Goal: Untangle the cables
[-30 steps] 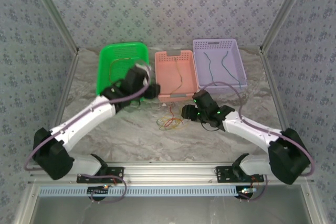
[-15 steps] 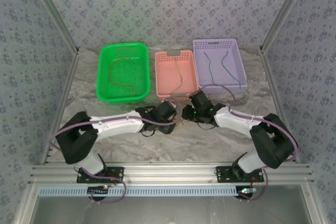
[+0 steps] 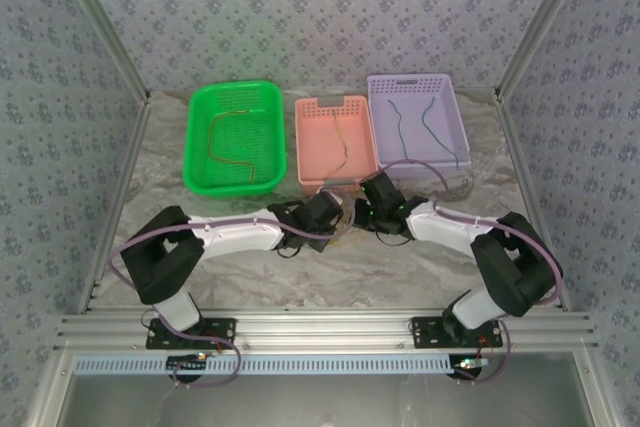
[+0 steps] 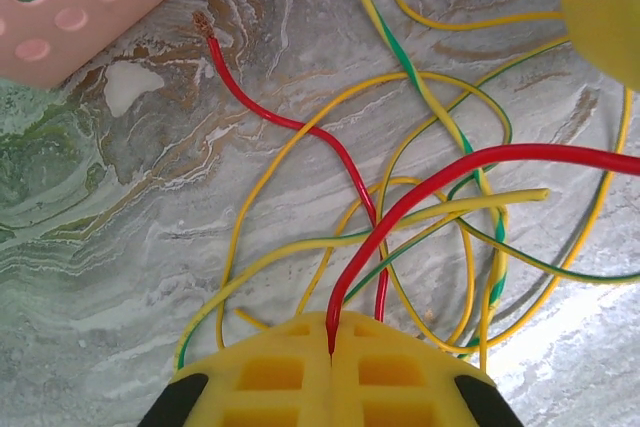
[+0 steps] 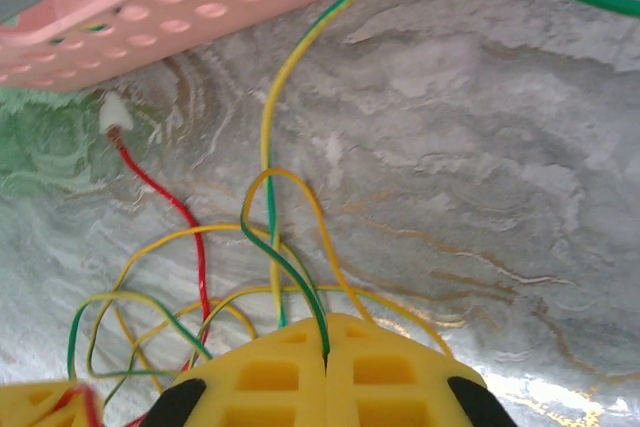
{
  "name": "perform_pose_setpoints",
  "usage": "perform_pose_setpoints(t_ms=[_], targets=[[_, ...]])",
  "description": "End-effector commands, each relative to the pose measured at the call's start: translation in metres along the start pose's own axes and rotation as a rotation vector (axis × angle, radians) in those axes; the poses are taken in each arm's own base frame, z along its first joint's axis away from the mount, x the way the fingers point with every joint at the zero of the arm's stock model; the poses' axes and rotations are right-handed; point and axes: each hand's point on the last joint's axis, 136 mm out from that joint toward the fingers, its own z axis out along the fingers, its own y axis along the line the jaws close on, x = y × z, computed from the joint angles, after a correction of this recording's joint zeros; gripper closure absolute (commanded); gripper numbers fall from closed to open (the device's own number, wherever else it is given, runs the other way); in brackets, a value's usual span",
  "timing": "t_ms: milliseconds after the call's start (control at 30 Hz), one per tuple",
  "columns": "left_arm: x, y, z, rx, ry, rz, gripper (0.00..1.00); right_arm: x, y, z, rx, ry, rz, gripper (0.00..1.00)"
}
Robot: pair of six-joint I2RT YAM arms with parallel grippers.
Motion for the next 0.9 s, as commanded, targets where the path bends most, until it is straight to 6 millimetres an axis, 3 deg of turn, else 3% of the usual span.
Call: perform_pose_setpoints(t_ms=[0, 300, 600, 733, 867], targets=[[-0.028, 0.0, -0.038, 0.059, -0.141, -0.051, 1.0, -0.005, -0.016, 0.007, 0.058, -0.022, 0.016, 0.99], [-0.066, 0.032, -0.144, 0.323, -0.39, -0.303, 1.0, 0.007, -0.041, 0.024, 0.126, 0.005, 0.031, 1.0], [-0.086, 0.074, -0.231, 0.469, -0.549, -0.48, 1.0, 0.002, -0.038, 0.024, 0.124, -0.008, 0.015, 1.0], [-0.09, 0.084, -0.254, 0.495, -0.58, -0.521, 1.0, -0.003, -0.023, 0.009, 0.079, -0.035, -0.036, 0.9], [-0.092, 0.088, -0.263, 0.515, -0.59, -0.528, 1.0, -0.013, -0.006, -0.032, 0.037, -0.111, -0.071, 0.74]])
